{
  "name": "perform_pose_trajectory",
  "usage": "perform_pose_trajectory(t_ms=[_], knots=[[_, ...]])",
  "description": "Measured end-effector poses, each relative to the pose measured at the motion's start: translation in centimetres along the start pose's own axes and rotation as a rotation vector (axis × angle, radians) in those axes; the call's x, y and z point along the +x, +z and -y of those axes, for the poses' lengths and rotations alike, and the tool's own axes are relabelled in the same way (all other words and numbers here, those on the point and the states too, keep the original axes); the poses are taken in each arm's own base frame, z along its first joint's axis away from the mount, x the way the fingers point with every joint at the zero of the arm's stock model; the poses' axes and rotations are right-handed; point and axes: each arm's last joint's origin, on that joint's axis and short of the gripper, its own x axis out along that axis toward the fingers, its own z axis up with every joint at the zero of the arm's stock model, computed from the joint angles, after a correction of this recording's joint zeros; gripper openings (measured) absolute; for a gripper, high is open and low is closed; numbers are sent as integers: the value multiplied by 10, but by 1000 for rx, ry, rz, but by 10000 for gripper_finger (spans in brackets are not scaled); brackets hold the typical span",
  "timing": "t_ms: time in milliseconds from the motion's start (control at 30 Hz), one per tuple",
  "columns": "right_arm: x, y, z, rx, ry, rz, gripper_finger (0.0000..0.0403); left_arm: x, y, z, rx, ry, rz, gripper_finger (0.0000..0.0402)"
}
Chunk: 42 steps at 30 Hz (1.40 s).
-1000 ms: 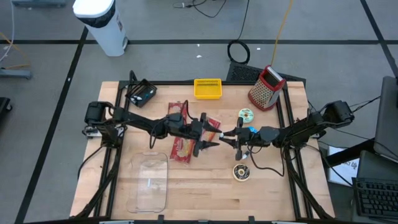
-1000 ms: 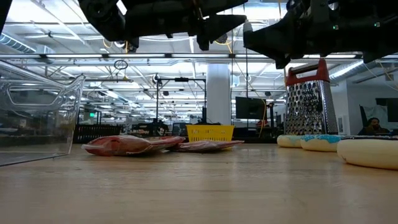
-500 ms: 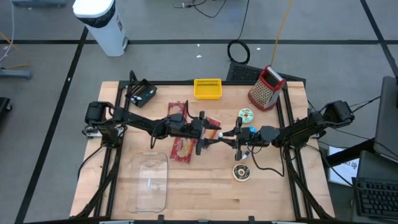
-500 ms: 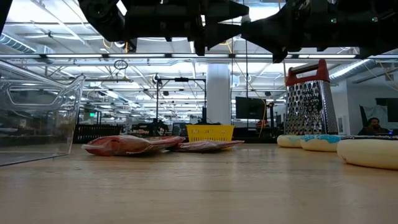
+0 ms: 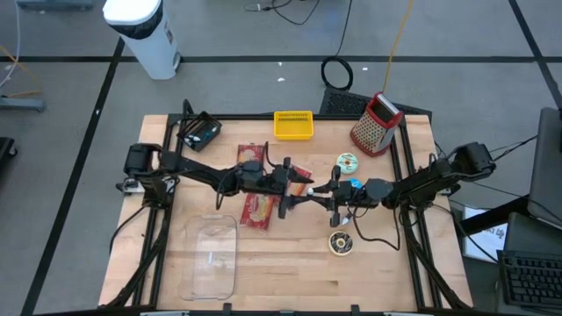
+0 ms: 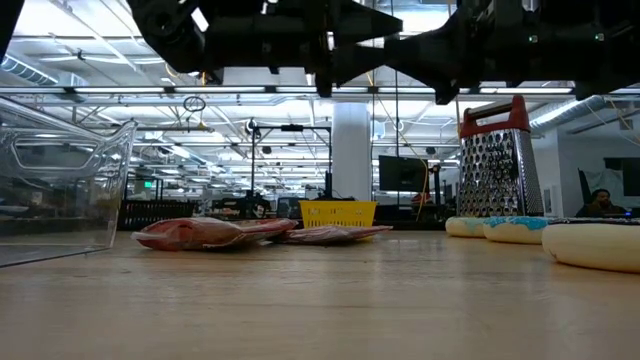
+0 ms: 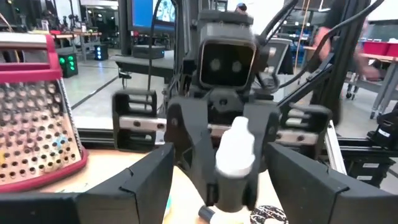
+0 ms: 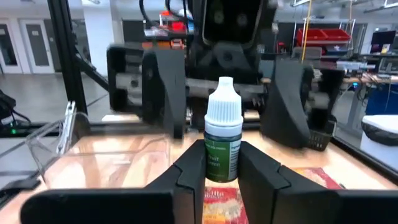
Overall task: Pick & Place Food Item
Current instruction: Put the green food coloring bottle into the black bin
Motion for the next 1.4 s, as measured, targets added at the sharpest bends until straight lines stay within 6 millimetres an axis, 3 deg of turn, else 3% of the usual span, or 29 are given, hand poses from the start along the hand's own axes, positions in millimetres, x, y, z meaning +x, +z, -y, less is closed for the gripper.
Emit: perform_pose_trajectory(t_ms=[200, 600, 1400], knots=[[1, -1, 0, -3, 1, 3, 64, 15, -7, -1, -12, -16, -11, 255], [0, -1, -2, -17, 7, -3, 65, 8, 14, 1, 57, -32, -1, 255], [0, -2, -2, -23, 8, -3, 65, 8, 11, 1, 40, -35, -42, 251]])
